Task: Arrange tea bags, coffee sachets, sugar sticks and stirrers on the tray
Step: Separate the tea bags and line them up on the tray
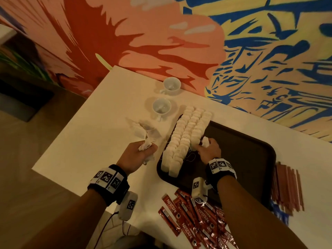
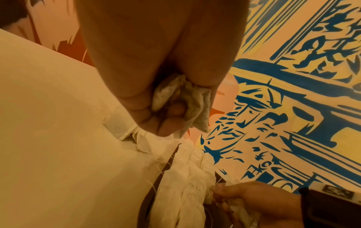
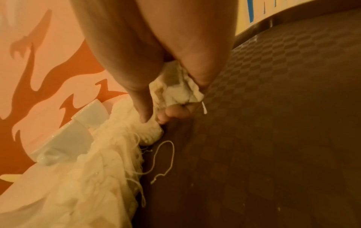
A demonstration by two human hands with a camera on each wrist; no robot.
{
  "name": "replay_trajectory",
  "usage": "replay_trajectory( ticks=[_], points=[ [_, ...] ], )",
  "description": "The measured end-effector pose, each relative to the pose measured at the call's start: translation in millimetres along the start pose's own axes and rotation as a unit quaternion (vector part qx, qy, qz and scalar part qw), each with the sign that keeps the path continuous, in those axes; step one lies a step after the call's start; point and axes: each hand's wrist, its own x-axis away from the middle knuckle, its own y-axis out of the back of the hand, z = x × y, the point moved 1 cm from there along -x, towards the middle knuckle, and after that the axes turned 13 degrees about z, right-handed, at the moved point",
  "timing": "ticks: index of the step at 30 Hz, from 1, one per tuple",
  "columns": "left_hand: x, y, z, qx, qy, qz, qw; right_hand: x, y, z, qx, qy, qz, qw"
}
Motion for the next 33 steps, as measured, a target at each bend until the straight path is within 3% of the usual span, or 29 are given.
replay_trajectory(
  ticks=[5, 8, 11, 15, 19, 33],
  points=[
    [9, -5, -16, 0.008, -0.01, 0.017, 1.0, 25, 23, 4, -0.027, -0.01, -0.027, 0.999],
    [20, -13, -33, 0.032, -0.021, 0.048, 0.998, 43, 36, 7, -0.067, 0.038, -0.002, 0.997],
    [33, -27, -54, 0.041, -0.051, 0.08, 0.995, 81, 44, 25, -0.104, 0.101, 0.107, 0.984],
    [51, -50, -82, 0.025, -0.089, 0.107, 0.99, 138, 56, 44, -0.131, 0.18, 0.257, 0.94],
    [69, -72, -107, 0.006, -0.131, 0.121, 0.984, 179, 73, 52, -0.08, 0.219, 0.326, 0.916],
    [120, -140, -155, -0.096, -0.218, 0.158, 0.958, 243, 118, 25, -0.199, 0.289, 0.322, 0.879]
  ],
)
